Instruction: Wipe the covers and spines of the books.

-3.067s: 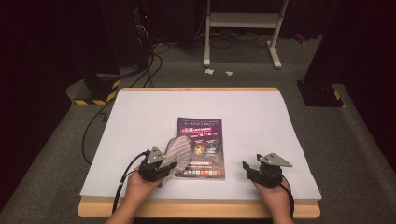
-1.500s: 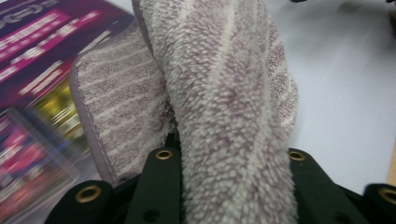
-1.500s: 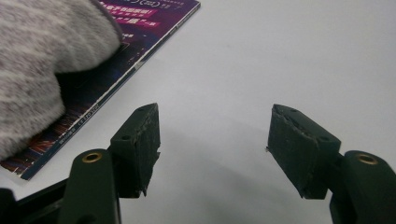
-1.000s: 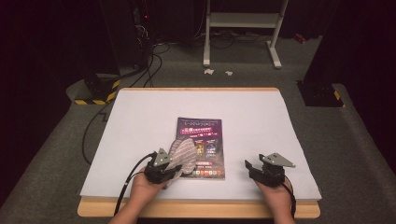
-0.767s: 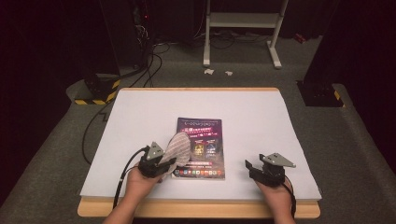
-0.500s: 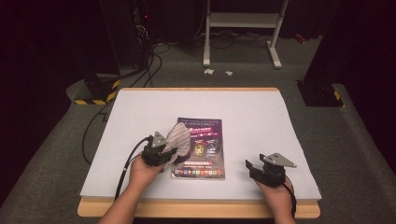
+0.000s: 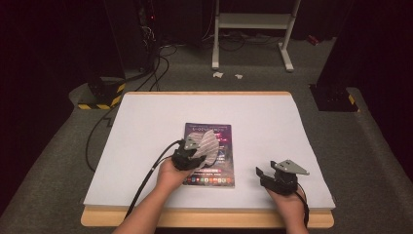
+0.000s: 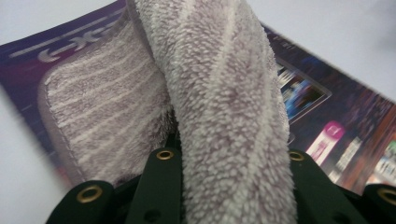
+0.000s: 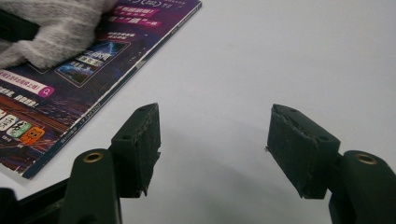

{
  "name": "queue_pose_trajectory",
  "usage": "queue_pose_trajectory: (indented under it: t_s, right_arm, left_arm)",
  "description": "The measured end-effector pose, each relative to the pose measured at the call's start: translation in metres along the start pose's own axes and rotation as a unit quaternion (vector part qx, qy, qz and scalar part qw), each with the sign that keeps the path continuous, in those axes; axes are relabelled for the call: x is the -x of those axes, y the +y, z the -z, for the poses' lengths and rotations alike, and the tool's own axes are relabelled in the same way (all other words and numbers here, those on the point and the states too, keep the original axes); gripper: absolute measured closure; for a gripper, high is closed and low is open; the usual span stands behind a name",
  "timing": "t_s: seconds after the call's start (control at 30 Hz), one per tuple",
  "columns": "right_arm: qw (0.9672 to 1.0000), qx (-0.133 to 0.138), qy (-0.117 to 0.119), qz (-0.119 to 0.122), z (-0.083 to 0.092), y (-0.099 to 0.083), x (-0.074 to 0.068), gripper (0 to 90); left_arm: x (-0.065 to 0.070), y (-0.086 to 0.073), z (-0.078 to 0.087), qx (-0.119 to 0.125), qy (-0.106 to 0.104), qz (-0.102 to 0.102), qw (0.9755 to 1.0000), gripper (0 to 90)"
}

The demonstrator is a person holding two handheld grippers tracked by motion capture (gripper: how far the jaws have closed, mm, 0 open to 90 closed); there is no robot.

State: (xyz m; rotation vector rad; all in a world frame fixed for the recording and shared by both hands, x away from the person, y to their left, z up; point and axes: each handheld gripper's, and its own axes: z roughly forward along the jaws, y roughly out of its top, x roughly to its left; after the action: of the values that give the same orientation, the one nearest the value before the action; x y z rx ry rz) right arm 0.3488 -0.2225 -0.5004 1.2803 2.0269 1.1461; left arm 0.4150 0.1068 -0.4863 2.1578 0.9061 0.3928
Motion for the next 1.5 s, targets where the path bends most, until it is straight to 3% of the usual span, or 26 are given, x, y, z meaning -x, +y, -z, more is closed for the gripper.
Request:
queue_pose_trajectory:
  t_s: [0.4, 0.57, 0.8, 1.2, 1.5]
  right_arm:
    - [1.0, 0.002, 0.003, 0.001, 0.001, 0.0, 0.0, 34.6]
    - [1.0, 0.002, 0.004, 0.004, 0.0, 0.0, -0.001, 34.6]
    - [1.0, 0.001, 0.005, 0.004, 0.0, 0.0, -0.001, 34.6]
    - [1.0, -0.004, 0.003, 0.006, -0.002, -0.001, -0.003, 34.7]
    - [1.0, -0.004, 0.002, 0.006, -0.002, 0.0, -0.003, 34.7]
  left_arm:
    - [0.042, 0.031, -0.035, 0.008, -0.046, -0.017, 0.9988, 70.9]
    - [0.043, 0.033, -0.038, 0.007, -0.042, -0.023, 0.9988, 70.7]
    - [0.023, 0.02, -0.026, 0.006, -0.023, -0.012, 0.9997, 70.9]
    - [-0.031, -0.021, 0.016, 0.017, 0.017, 0.03, 0.9993, 71.1]
    - [-0.052, -0.035, 0.039, 0.014, 0.049, 0.038, 0.998, 71.1]
